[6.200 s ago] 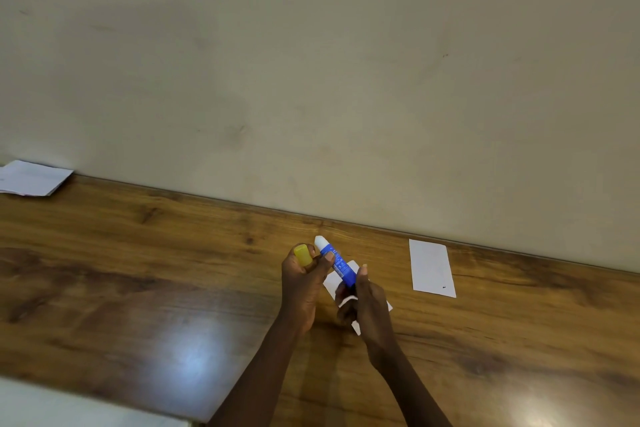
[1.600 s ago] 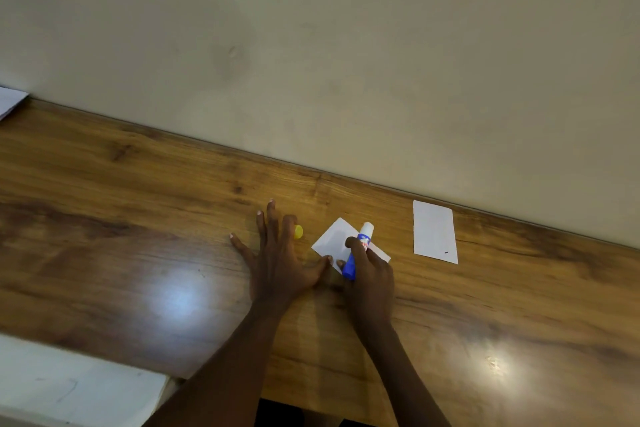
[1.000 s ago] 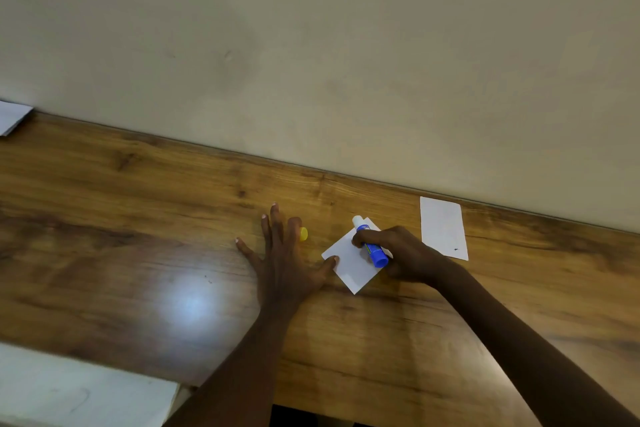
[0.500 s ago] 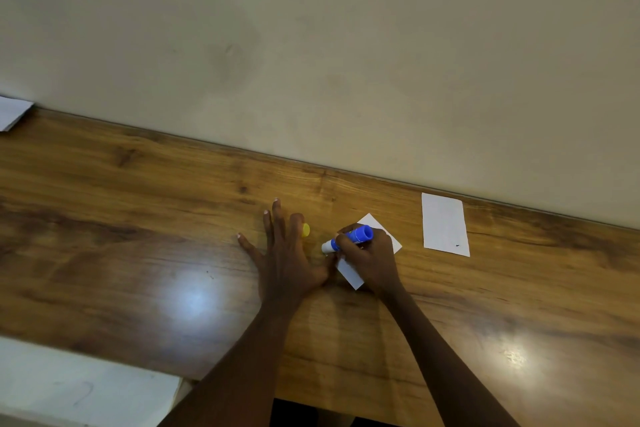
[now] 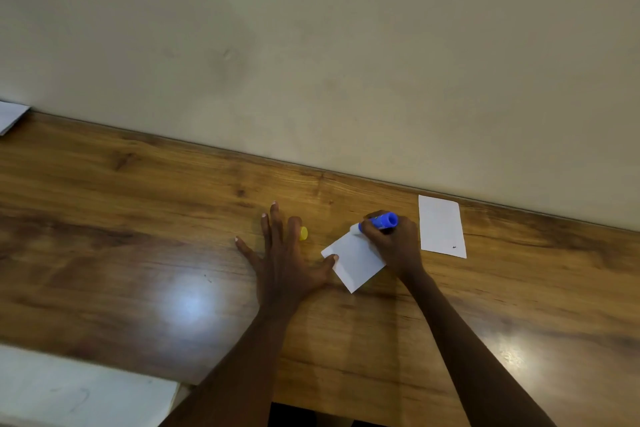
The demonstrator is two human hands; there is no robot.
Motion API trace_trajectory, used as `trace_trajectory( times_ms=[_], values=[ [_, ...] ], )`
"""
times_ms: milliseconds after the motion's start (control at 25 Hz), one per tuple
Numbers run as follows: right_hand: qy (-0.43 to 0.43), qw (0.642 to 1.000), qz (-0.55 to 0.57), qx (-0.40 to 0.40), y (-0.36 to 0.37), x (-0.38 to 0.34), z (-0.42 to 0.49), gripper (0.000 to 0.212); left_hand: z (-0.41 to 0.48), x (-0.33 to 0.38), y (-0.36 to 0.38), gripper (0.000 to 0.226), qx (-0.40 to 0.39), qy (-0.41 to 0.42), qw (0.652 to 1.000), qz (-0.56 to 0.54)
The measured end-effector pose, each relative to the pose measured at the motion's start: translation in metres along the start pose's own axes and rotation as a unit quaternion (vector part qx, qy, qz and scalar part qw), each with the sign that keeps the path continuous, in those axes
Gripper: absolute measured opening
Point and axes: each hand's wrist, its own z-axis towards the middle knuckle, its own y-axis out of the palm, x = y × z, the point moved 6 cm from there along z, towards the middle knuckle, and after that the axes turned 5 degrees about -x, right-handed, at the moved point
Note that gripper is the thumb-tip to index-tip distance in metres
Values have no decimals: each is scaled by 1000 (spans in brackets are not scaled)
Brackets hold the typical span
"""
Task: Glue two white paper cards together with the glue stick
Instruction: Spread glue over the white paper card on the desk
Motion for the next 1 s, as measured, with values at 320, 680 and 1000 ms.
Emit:
trace_trajectory(
  times_ms=[320, 680, 1000],
  values=[
    [39, 997, -21, 70, -22, 15, 14, 18, 0, 0, 0, 78, 14, 3, 1000, 1],
    [-12, 990, -110, 91, 10, 1, -44, 43, 0, 0, 0, 81, 9, 4, 1000, 5],
    [-36, 970, -207, -124, 34, 0, -36, 46, -3, 2, -7, 72, 26, 16, 999, -30]
  ],
)
